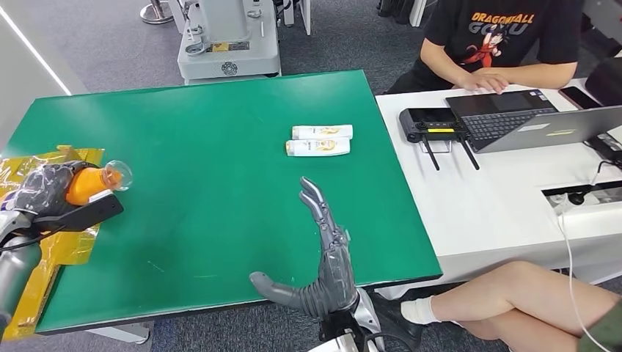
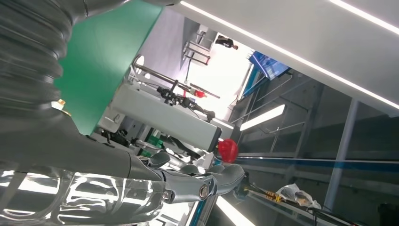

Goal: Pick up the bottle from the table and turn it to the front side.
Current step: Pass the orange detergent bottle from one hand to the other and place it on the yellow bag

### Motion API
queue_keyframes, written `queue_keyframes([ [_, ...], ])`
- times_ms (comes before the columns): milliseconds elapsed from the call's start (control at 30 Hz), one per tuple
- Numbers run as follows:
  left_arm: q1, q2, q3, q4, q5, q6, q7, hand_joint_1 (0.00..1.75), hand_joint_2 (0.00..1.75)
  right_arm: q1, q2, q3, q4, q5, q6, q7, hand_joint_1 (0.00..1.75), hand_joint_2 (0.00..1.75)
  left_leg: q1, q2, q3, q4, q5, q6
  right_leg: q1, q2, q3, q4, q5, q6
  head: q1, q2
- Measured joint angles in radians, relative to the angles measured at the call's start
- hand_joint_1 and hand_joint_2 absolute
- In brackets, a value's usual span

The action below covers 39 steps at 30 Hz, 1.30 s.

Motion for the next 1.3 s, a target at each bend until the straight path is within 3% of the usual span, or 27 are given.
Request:
queue_keyframes([
  [267, 0.022, -0.012, -0.026, 0.098, -0.068, 0.103, 0.046, 1.75, 1.75, 0.004, 0.0, -0.001, -0.001, 0.001, 0.0, 0.001, 0.0, 1.75, 0.0, 0.0, 0.0, 0.0, 0.0, 0.0, 0.0, 0.0, 0.0, 0.0, 0.0, 0.0, 0.0, 0.0],
  [767, 0.057, -0.048, -0.028, 0.189, -0.107, 0.196, 0.087, 1.75, 1.75, 0.005, 0.0, 0.0, 0.0, 0.001, 0.0, 0.002, 0.0, 1.75, 0.0, 0.0, 0.0, 0.0, -0.001, -0.001, 0.0, 0.0, 0.0, 0.0, 0.0, 0.0, 0.0, 0.0],
  [1033, 0.073, -0.058, -0.028, 0.231, -0.219, 0.284, 0.206, 1.75, 1.75, -0.014, 0.0, 0.013, 0.014, -0.006, 0.023, 0.002, 0.0, 1.75, 0.0, 0.0, 0.0, 0.0, -0.001, -0.001, 0.0, 0.0, 0.0, 0.0, 0.0, 0.0, 0.0, 0.0],
  [1300, 0.116, -0.057, -0.028, 0.254, -0.272, 0.355, 0.232, 1.75, 1.75, -0.043, 0.0, 0.018, 0.039, -0.007, 0.035, 0.001, 0.0, 1.75, 0.0, 0.0, 0.0, 0.0, -0.001, -0.001, 0.0, 0.0, 0.0, 0.0, -0.001, -0.001, 0.0, 0.0],
])
